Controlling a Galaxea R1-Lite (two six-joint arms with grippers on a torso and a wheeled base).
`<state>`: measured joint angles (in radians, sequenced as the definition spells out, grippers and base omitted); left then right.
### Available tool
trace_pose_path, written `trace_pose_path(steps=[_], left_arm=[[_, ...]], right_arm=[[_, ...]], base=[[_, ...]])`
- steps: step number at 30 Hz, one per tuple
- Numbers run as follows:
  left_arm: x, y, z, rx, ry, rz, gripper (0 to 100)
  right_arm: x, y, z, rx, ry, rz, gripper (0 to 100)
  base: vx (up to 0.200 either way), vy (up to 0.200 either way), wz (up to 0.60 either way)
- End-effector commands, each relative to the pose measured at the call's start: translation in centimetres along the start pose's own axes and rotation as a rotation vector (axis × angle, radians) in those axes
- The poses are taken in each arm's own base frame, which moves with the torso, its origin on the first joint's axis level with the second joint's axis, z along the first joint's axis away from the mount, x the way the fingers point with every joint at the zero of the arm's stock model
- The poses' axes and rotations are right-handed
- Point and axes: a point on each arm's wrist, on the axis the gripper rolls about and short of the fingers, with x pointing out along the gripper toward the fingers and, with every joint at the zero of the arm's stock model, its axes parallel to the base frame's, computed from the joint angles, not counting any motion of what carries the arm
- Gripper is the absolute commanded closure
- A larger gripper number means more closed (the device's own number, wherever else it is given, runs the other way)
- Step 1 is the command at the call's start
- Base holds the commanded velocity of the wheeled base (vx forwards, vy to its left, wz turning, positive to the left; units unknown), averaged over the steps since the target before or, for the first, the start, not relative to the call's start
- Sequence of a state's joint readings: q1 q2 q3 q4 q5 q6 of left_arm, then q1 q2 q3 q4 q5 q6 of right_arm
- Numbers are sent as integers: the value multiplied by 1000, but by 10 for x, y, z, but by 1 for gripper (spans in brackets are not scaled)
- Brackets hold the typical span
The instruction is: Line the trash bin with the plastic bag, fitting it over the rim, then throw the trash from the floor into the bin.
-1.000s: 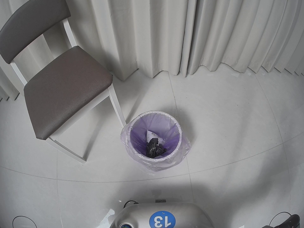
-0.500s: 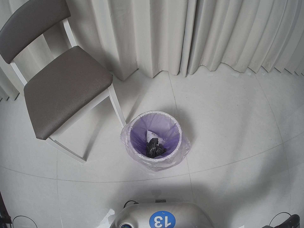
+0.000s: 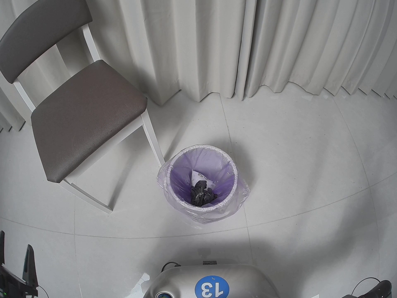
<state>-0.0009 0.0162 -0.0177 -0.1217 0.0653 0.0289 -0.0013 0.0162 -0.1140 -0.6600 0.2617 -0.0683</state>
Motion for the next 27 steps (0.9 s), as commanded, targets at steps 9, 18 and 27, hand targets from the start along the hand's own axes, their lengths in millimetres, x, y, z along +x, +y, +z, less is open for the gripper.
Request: trace_pose_path(steps=[9,18,27], left_arm=[[-1,0,-13,-37,77,12,0],[-1,-1,-18,-26,126,-31,0],[-1,-1,-18,-22,124,-40,0]], right_arm=[[-4,1,-6,3,9,3,0],[-5,2,-12,6,25,7,0],[-8,4,-26,21,65,3,0]], base=[[0,0,0],[0,0,0],[0,0,0]])
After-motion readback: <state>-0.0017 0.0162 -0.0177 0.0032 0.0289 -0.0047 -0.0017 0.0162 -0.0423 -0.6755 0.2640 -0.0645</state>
